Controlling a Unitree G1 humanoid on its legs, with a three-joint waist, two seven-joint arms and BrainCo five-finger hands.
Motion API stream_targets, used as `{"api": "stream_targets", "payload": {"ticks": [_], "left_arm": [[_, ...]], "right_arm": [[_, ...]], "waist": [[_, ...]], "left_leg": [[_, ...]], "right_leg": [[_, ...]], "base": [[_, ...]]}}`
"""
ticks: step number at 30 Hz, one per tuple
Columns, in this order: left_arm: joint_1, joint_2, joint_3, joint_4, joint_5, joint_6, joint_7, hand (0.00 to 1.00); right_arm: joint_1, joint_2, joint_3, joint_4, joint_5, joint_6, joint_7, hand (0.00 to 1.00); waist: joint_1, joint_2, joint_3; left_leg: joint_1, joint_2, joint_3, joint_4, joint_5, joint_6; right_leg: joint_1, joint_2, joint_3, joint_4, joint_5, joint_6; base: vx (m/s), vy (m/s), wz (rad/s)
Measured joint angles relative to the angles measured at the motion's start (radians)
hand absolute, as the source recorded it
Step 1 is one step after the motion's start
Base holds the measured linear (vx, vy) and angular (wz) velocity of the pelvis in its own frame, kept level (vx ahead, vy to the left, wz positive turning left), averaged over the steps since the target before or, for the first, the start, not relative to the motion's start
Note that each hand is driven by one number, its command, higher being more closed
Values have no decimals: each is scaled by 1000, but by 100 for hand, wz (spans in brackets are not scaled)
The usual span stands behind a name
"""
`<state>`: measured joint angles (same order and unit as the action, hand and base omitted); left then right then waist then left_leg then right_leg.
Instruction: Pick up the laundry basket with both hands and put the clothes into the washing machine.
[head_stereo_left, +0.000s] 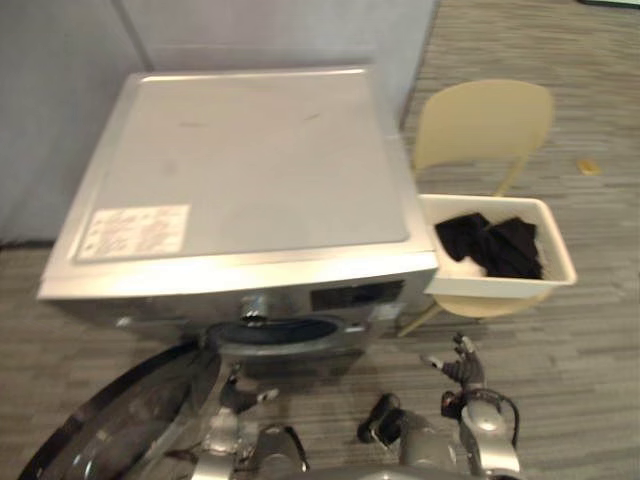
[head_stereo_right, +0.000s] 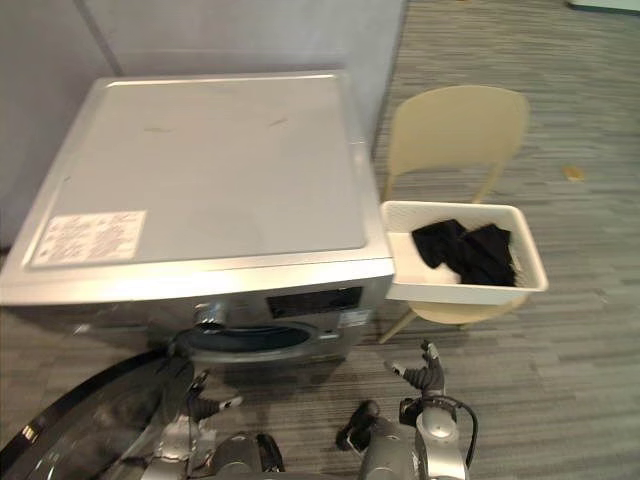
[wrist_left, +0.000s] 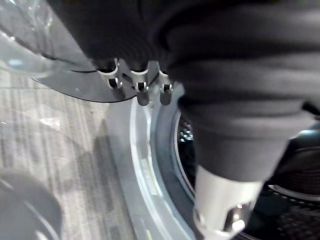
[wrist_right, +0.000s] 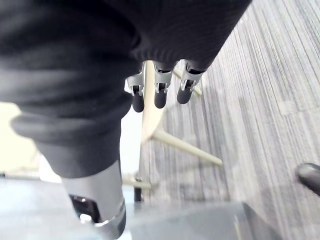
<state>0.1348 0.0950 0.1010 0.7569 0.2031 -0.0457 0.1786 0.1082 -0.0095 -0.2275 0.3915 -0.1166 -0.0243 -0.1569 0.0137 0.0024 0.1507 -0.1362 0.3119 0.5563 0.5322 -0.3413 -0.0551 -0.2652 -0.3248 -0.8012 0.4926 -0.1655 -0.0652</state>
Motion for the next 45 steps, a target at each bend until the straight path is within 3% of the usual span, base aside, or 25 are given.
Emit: {"api": "stream_targets", "payload": {"ticks": [5, 6, 8, 12, 14, 15, 16, 18, 21, 22, 23, 24, 25, 26, 27, 28, 30, 32, 34, 35, 37, 40, 41, 43, 45], "left_arm": [[-20, 2, 117, 146, -46, 15, 3, 0], [-17, -10, 143, 170, -62, 14, 5, 0], [-18, -10, 161, 211, -88, 14, 12, 0], [-8, -40, 302, 276, -135, 15, 38, 0], [-8, -47, 344, 274, -167, 12, 46, 0], [-7, -53, 357, 274, -196, 7, 47, 0], [-7, -60, 363, 274, -208, -2, 47, 0], [-3, -69, 371, 263, -242, -20, 46, 0], [7, -72, 372, 265, -247, -15, 50, 0], [23, -84, 373, 264, -253, -14, 58, 0], [30, -88, 373, 264, -253, -14, 59, 0], [85, -104, 414, 270, -276, 6, 62, 0], [105, -122, 453, 273, -281, 8, 62, 0], [113, -128, 480, 275, -282, 16, 61, 0], [129, -161, 492, 278, -283, 33, 61, 0], [139, -160, 492, 280, -279, 43, 43, 0], [156, -153, 486, 295, -277, 46, 38, 0], [139, -128, 421, 285, -274, 56, 36, 0], [131, -98, 336, 261, -272, 57, 33, 0], [107, -87, 318, 241, -268, 40, 33, 0], [99, -83, 300, 202, -267, 22, 40, 0], [98, -39, 278, 136, -251, -29, 35, 0], [70, -36, 286, 137, -252, -38, 26, 0], [34, -48, 304, 144, -271, -51, 16, 0], [11, -74, 304, 179, -276, -47, 16, 0]], "right_arm": [[-16, -25, -134, -210, -27, -1, -71, 0], [-28, -36, -155, -279, -45, -7, -101, 0], [-37, -41, -176, -352, -70, -19, -143, 0], [-97, -38, -149, -476, -123, -57, -189, 0], [-131, -37, -129, -514, -123, -75, -217, 0], [-154, -39, -97, -538, -123, -90, -223, 0], [-167, -42, -83, -545, -122, -102, -231, 0], [-217, -42, -17, -556, -120, -129, -231, 0], [-244, -40, 58, -561, -119, -142, -221, 0], [-277, -36, 111, -561, -118, -149, -209, 0], [-296, -36, 132, -559, -117, -149, -208, 0], [-455, -7, 280, -459, -68, -168, -179, 0], [-471, -5, 308, -435, -53, -168, -164, 0], [-470, 4, 326, -432, -45, -168, -156, 0], [-471, 14, 357, -389, -29, -173, -135, 0], [-464, 16, 380, -343, 20, -174, -88, 0], [-458, 23, 413, -337, 63, -186, -50, 0], [-467, 28, 432, -339, 77, -206, -32, 0], [-469, 5, 423, -348, 107, -212, -10, 0], [-456, -18, 427, -361, 117, -210, 4, 0], [-456, -39, 441, -362, 117, -206, 29, 0], [-505, -12, 491, -318, 119, -211, 50, 0], [-514, -28, 493, -288, 120, -213, 60, 0], [-520, -72, 501, -276, 125, -211, 76, 0], [-527, -131, 502, -258, 126, -211, 89, 0]], "waist": [[-18, -1, -8], [-33, 5, -17], [-55, -24, -39], [-48, 16, -79], [-41, 3, -81], [-30, -10, -79], [-24, -13, -78], [18, -18, -76], [55, -17, -67], [83, -12, -62], [95, -8, -59], [165, 2, -28], [188, 7, -26], [197, 0, -24], [197, -7, -23], [195, -3, -22], [192, -13, -29], [216, -27, -39], [161, -12, -42], [164, -2, -35], [180, -9, -39], [189, -60, -61], [177, -35, -72], [186, -52, -76], [163, -55, -70]], "left_leg": [[99, 38, 50, -34, 20, -42], [118, 53, 88, -48, 25, -51], [160, 47, 158, -43, 24, -53], [219, 214, 203, 80, 55, -76], [213, 291, 205, 197, 137, 34], [177, 325, 159, 309, 165, 166], [152, 315, 106, 349, 144, 187], [5, 167, -154, 441, 94, 148], [-105, 58, -215, 438, 57, 134], [-191, -53, -275, 346, 50, 132], [-215, -95, -307, 300, 51, 131], [-294, -263, -470, 22, 112, 47], [-276, -260, -474, -37, 212, 69], [-260, -263, -463, -40, 230, 122], [-211, -282, -456, -34, 149, 148], [-148, -276, -456, -60, 134, 138], [-125, -280, -454, -72, 128, 145], [-97, -302, -515, -100, 116, 141], [-113, -337, -673, -95, 112, 129], [-107, -351, -733, -92, 110, 107], [-91, -366, -792, -73, 101, 90], [-105, -394, -902, -10, 59, 23], [-121, -367, -956, 21, 47, -2], [-158, -290, -859, -51, 68, -36], [-192, -188, -582, -82, 70, -24]], "right_leg": [[2, 104, 92, -60, 42, -14], [0, 107, 71, -50, -13, -15], [3, 8, -1, 75, -78, 8], [22, 242, 101, -32, -76, -46], [51, 338, 166, -113, -60, -78], [89, 390, 226, -179, -43, -95], [107, 411, 257, -209, -35, -97], [180, 462, 374, -311, -8, -87], [250, 497, 469, -409, 28, -69], [284, 516, 544, -450, 48, -82], [289, 520, 570, -458, 53, -84], [336, 534, 715, -459, 52, -81], [363, 544, 739, -459, 39, -60], [379, 536, 747, -458, 25, -40], [372, 510, 715, -345, -31, 42], [305, 493, 676, -121, -62, 135], [224, 442, 622, 84, -88, 201], [155, 379, 613, 133, -159, 112], [120, 337, 631, 75, -207, 41], [97, 341, 775, 41, -196, 66], [108, 296, 837, -47, -146, 136], [121, 251, 774, -228, 9, 158], [174, 276, 679, -265, 16, 148], [220, 296, 562, -354, 34, 121], [242, 291, 451, -386, 34, 110]], "base": [[100, -110, -89], [101, -170, -74], [125, -175, -78], [183, -297, -133], [156, -290, -136], [135, -290, -117], [159, -286, -158], [160, -161, -145], [196, -48, -111], [180, 12, -107], [474, 95, -268], [506, 126, -246], [584, 142, -229], [529, 176, -42], [490, 183, -9], [453, 174, 5], [242, 56, 5], [278, 22, 42], [212, -45, 202], [230, -70, 235], [224, -109, 151], [357, -364, 159], [181, -256, 161], [147, -337, 173], [71, -246, 168]]}}
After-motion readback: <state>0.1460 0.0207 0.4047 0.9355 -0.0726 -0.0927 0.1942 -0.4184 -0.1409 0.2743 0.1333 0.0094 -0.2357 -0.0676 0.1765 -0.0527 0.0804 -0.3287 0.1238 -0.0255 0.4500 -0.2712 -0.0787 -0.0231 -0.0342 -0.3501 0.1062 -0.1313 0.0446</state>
